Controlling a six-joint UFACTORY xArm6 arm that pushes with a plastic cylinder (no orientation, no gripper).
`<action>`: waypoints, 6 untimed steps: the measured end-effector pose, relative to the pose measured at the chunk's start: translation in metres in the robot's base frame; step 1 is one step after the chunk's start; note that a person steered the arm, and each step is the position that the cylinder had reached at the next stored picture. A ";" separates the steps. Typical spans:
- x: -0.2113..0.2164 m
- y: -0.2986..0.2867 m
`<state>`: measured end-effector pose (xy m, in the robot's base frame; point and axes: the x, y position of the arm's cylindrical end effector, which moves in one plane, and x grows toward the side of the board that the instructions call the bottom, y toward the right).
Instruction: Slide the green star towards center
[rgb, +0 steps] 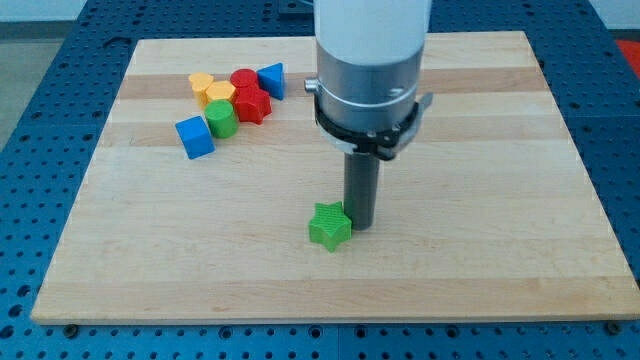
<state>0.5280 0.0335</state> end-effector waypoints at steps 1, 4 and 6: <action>0.030 0.016; -0.018 -0.067; -0.067 -0.068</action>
